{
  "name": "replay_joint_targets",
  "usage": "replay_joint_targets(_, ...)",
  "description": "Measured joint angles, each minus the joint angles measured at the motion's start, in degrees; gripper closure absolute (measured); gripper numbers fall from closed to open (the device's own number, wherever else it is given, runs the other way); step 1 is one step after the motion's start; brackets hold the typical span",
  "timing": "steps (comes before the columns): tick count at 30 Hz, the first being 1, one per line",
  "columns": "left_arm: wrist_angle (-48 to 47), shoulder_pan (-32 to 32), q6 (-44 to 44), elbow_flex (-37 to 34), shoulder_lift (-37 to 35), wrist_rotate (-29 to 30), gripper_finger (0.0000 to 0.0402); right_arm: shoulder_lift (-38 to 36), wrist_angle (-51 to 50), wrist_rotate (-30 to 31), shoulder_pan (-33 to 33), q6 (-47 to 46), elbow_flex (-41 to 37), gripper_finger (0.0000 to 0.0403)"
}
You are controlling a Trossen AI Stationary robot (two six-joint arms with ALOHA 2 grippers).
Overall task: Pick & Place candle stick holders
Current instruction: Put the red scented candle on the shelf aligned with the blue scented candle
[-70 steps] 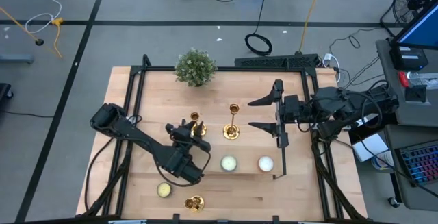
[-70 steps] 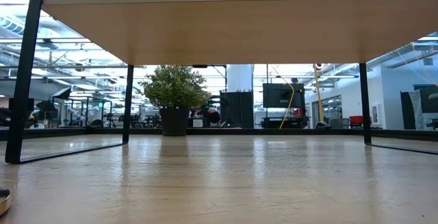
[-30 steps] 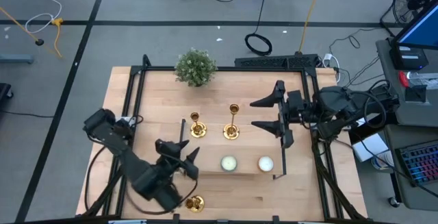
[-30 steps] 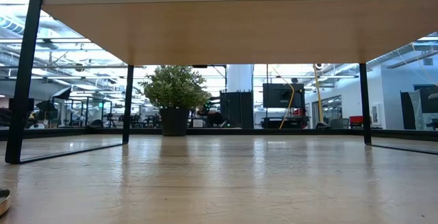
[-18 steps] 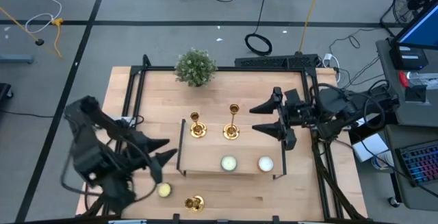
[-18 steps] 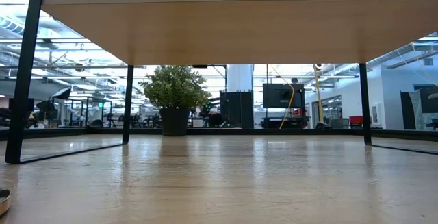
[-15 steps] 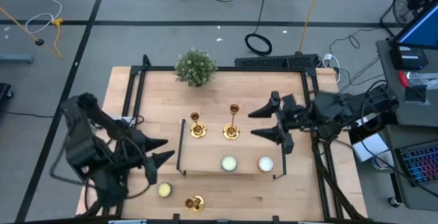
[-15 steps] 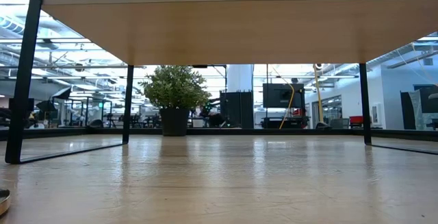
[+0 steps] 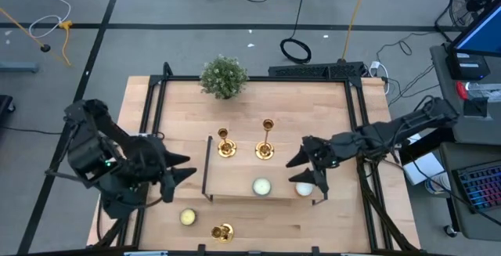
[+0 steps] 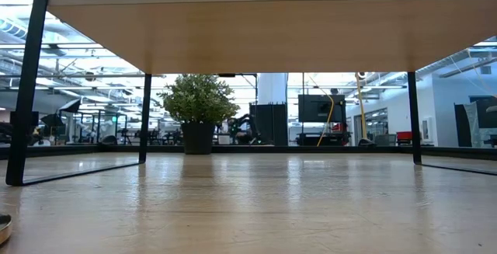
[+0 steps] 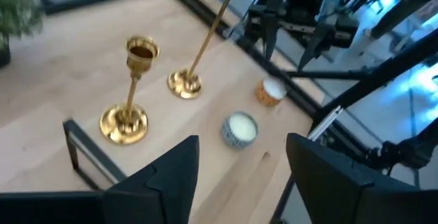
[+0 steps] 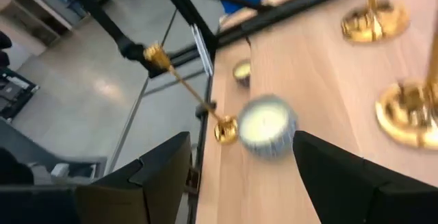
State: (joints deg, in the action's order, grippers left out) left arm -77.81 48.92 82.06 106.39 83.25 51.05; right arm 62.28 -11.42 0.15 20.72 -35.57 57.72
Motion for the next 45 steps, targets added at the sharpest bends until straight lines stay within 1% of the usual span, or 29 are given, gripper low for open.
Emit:
replay_joint_targets(5, 0.05, -4.87, -3.3, -0.04, 2.05, -11.03, 0.0225, -4.59, 0.04, -0.04, -2.04, -1.48, -5.05, 0.0145)
replay_joint_targets(7, 0.1, -6.73, -4.68, -0.07, 2.81, -14.17, 0.0248, -6.22, 0.06, 0.32, -3.27, -1.73, -6.36, 0.0146)
replay_joint_targets(12, 0.13, -9.66, -6.69, -0.07, 3.78, -18.46, 0.031, -9.93, 0.04, 2.82, -5.45, -0.62, -7.57, 0.0157)
replay_joint_targets(17, 1.71, -11.62, -9.16, -0.07, 3.75, -22.71, 0.0387, -12.47, 0.04, 5.11, -7.12, 2.17, -7.59, 0.0174)
replay_joint_targets(18, 1.89, -11.88, -9.56, -0.07, 3.77, -23.33, 0.0394, -12.79, 0.04, 5.65, -7.34, 2.67, -7.59, 0.0178)
replay_joint_targets(22, 1.75, -13.44, -10.35, -0.07, 3.75, -26.18, 0.0391, -13.88, -0.07, 5.8, -8.11, 3.79, -7.59, 0.0191)
replay_joint_targets(25, 1.62, -14.68, -11.69, -0.07, 3.75, -28.66, 0.0398, -14.29, -0.21, 5.79, -8.55, 3.92, -7.59, 0.0199)
replay_joint_targets(31, 1.15, -16.92, -12.46, -0.07, 3.75, -29.23, 0.0396, -14.31, -0.39, 5.84, -8.8, 5.06, -7.59, 0.0209)
replay_joint_targets(35, 0.82, -17.59, -12.86, -0.07, 3.75, -31.1, 0.0396, -14.29, -0.42, 6.0, -8.78, 5.2, -7.59, 0.0214)
replay_joint_targets(38, -0.5, -18.29, -13.16, -0.4, 3.75, -33.97, 0.0397, -14.29, -0.42, 6.02, -8.8, 5.18, -7.59, 0.0218)
replay_joint_targets(42, -3.91, -19.14, -12.96, -1.27, 3.75, -39.12, 0.0397, -14.29, -0.42, 6.74, -8.78, 5.02, -7.59, 0.0223)
replay_joint_targets(45, -4.59, -19.06, -12.96, -2.13, 3.7, -43.06, 0.0399, -14.29, -0.26, 7.62, -8.78, 5.0, -7.59, 0.0226)
